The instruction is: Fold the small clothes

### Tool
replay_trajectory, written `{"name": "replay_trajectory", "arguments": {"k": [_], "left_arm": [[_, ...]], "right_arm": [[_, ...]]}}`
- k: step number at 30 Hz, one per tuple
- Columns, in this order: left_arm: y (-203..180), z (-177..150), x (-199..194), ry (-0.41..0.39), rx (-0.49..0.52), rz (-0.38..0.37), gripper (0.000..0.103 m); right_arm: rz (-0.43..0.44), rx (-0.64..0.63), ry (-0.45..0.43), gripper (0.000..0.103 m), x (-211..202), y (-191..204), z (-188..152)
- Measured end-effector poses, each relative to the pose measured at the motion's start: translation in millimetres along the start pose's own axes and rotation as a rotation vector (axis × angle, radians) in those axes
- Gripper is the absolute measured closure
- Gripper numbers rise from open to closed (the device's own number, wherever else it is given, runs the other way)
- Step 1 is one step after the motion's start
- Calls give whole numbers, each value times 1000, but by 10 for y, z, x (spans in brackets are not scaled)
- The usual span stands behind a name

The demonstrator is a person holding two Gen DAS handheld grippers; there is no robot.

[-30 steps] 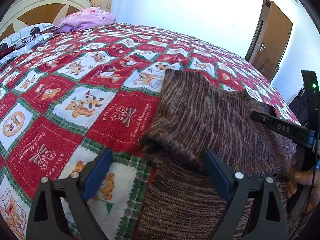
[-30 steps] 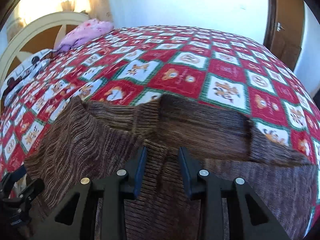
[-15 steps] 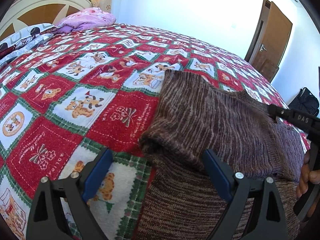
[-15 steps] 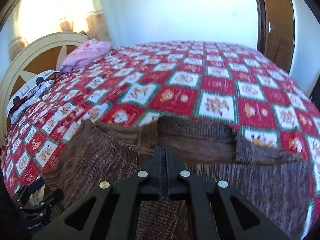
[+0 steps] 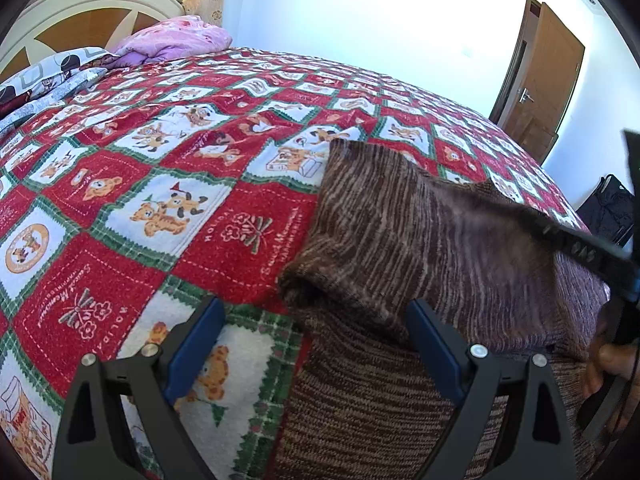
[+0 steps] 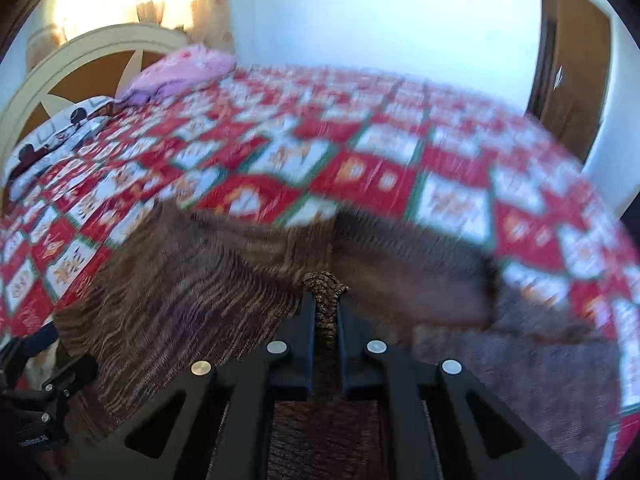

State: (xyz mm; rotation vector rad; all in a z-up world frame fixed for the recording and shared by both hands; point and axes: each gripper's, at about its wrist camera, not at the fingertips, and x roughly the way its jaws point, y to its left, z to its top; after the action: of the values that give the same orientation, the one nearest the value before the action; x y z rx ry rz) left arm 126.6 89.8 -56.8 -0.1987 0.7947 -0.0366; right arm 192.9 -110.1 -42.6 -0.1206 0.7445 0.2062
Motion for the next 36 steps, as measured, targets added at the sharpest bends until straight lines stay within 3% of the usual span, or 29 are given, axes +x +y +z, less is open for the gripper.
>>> {"name": "replay_trajectory", "arguments": {"k": [3, 6, 10, 14, 16, 22, 23, 25, 28, 30, 31, 33, 36], "left_arm": [[-14, 5, 6, 2, 6, 9, 8], [-16, 0, 7, 0, 6, 10, 8], [-19, 0, 5, -3, 10, 17, 8], [-25, -2, 7, -5, 5, 11, 8], [-27, -5, 5, -6, 8, 16, 8], [-26, -11, -1, -3, 8, 15, 7], [-25, -6, 6, 4, 8, 7, 6], [-15, 9, 16, 18, 15, -10, 2], [47, 42, -37, 54, 29, -80, 2], [156, 21, -236, 64, 33, -145, 3], [211, -8, -337, 61, 32, -167, 3], [376, -101, -636, 42, 41, -215, 3], [601, -288, -1083, 16, 125, -246, 3]], "right_arm": [[-28, 18, -16, 94, -25, -47, 46], [-56, -34, 86, 93, 280, 0, -29], [-100, -45, 103, 75, 338, -7, 12], [-106, 121, -31, 75, -145, -318, -12], [-61, 133, -62, 75, -398, -324, -88], [69, 37, 63, 75, -439, 104, -489], [59, 38, 139, 74, -301, 161, -593], [40, 57, 113, 73, -347, 168, -651], [31, 147, 164, 72, -530, 82, -646], [63, 200, 90, 67, -904, 23, -724], [73, 198, 41, 55, -1138, 12, -798], [61, 182, -21, 42, -1467, 11, -947], [61, 145, -68, 42, -1885, 44, -1234]]}}
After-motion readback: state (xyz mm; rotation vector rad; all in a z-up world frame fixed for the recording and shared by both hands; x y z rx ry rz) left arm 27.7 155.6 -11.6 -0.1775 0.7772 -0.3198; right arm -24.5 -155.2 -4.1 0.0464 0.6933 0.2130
